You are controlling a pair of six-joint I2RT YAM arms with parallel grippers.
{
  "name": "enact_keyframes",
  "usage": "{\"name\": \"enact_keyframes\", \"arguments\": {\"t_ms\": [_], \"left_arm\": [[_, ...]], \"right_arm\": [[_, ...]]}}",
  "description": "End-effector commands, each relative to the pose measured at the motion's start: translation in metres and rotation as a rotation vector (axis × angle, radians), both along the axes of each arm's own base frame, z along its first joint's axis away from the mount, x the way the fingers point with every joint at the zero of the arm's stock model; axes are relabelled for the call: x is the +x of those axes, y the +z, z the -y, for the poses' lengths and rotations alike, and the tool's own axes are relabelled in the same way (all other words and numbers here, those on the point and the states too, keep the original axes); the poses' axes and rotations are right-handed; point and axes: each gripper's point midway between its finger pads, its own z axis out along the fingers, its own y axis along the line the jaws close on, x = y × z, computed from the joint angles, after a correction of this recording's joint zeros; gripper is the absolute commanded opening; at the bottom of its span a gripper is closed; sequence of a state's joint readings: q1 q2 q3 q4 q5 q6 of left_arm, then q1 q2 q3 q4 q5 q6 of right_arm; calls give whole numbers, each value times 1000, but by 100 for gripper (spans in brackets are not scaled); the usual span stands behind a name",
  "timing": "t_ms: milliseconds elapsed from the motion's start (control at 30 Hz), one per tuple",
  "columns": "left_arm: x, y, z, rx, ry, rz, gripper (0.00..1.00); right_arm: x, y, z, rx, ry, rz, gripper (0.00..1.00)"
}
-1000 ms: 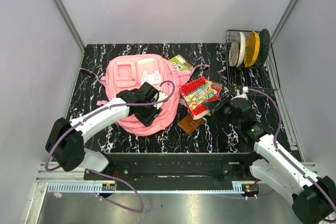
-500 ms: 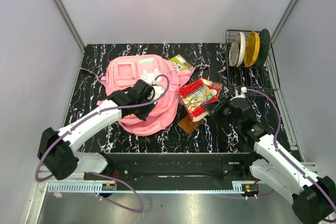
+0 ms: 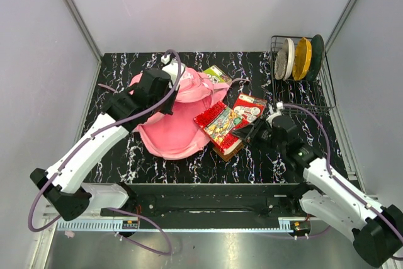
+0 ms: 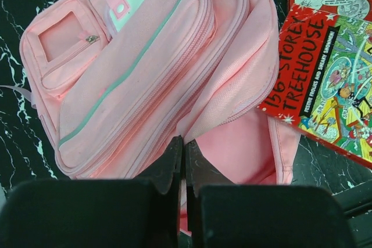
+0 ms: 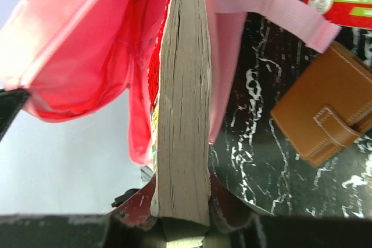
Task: Pack the student bag
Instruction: Place the book in the student bag.
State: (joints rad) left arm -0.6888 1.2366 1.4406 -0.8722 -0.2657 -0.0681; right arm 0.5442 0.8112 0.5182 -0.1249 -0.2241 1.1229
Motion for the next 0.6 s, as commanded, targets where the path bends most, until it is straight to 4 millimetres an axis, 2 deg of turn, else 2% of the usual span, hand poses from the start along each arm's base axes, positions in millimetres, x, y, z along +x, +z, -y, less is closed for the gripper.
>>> {"name": "enact_keyframes", "arguments": {"t_ms": [0,133,233,267,333,367,433,533,567], "left_arm": [[13,37,9,-112,49,89,0],[11,31,15,-136,45,65,0],[10,33,16,-161,57,64,0],[10,36,17,-184,67,68,0],[9,40,22,-214,59,69,0],[9,43,25,-231,61,67,0],[9,44,28,-242,59,64,0],[9,46,33,-258,58,61,0],[10,50,34,-269,60,65,0]], "right_arm": [[9,74,-31,135,93,159,0],[8,86,-57,159,125,176,0],[12,77,-68,173,93,127,0],[15,66,-72,177,84,84,0],[19,71,-81,220,68,105,0],[24,66,-85,221,47,104,0],[40,72,-88,229,-21,138,0],[61,73,-113,227,-19,146,0],[73,61,-126,224,-44,112,0]]}}
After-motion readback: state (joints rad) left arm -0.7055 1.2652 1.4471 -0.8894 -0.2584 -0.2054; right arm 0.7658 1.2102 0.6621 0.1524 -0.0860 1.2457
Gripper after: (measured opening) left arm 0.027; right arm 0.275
